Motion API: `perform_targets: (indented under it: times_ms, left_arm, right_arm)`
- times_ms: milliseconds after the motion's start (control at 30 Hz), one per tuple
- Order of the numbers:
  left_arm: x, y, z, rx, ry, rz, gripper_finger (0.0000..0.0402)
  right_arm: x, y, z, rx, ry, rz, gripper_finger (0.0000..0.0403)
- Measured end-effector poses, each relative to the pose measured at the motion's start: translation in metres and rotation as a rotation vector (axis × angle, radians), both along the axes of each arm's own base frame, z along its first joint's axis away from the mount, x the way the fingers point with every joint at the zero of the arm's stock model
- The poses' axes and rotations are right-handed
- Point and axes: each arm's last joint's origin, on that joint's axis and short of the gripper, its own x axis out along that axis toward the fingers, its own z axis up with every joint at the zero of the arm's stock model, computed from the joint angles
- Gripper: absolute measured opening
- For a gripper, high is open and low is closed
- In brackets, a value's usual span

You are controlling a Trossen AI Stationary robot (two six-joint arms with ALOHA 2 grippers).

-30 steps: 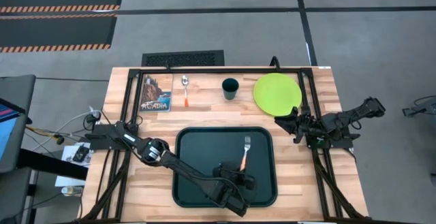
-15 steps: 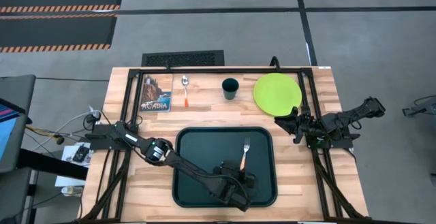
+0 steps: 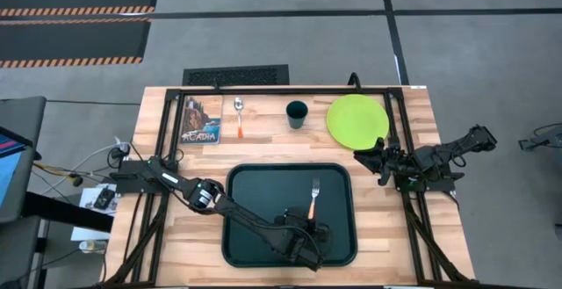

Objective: Pick and place plate/cup/fork/spoon on tray
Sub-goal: Put the orange fork on the right of the black serving tray

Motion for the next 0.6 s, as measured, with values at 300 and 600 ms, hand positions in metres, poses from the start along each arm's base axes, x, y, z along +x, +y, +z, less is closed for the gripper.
perform_targets:
  times_ms: [300, 600]
  left_arm:
    - [0.0028, -0.0008, -0.0004, 0.004, 0.003, -0.041, 0.0133]
    - [0.0063, -0.0031, 0.0092, 0.034, 0.0, -0.1, 0.0173]
  right_arm:
    - [0.0, 0.0, -0.0001, 0.0, 0.0, 0.001, 0.012]
    - [0.0, 0.0001, -0.0001, 0.001, 0.0, 0.002, 0.012]
